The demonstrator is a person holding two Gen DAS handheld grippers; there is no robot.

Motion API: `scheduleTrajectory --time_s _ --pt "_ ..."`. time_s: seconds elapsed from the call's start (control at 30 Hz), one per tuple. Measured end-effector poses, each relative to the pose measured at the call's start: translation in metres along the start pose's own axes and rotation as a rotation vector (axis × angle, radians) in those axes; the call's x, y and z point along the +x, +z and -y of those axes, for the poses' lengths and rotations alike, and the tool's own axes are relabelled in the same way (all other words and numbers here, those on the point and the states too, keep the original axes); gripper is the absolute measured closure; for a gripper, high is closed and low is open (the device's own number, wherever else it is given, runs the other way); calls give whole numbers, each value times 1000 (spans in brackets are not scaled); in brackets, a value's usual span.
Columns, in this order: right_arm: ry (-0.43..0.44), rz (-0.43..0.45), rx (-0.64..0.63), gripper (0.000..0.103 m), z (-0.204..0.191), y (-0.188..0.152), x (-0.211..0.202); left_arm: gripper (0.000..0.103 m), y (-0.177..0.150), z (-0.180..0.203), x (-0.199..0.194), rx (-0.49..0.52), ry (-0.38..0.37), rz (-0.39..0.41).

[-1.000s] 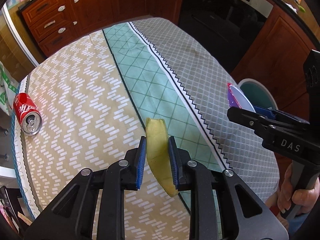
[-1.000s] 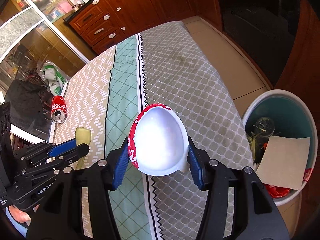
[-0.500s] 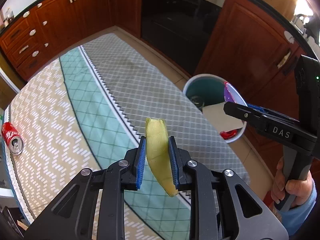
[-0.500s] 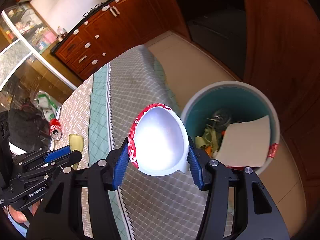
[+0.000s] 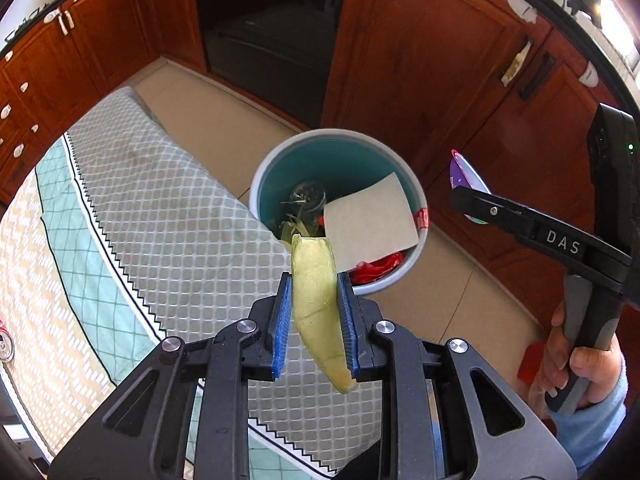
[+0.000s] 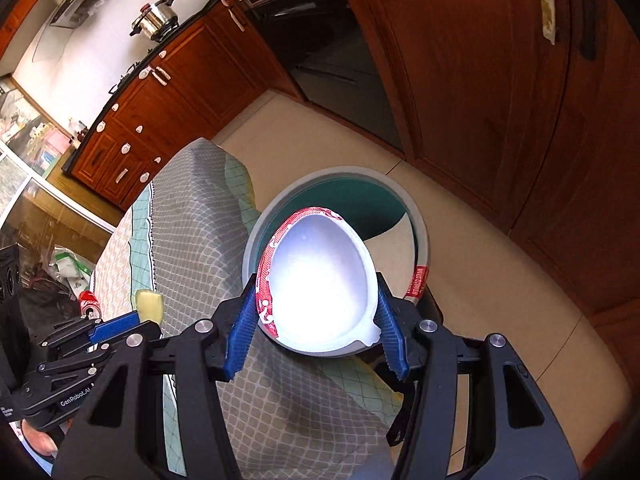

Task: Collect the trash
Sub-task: 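Carry the bowl and peel over the teal bin and open both tools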

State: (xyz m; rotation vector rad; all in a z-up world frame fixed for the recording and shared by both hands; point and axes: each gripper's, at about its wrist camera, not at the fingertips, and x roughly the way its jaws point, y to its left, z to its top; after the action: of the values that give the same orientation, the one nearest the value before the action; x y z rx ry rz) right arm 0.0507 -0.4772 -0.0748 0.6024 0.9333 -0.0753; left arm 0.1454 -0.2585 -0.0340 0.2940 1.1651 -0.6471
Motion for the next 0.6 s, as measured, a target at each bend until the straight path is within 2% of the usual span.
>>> scheduleTrajectory --time_s 0.17,0.6 --pt "13 -18 29 51 15 -2 8 80 8 17 17 35 5 -27" --pt "2 -68 47 51 34 1 28 79 32 35 66 50 -6 -96"
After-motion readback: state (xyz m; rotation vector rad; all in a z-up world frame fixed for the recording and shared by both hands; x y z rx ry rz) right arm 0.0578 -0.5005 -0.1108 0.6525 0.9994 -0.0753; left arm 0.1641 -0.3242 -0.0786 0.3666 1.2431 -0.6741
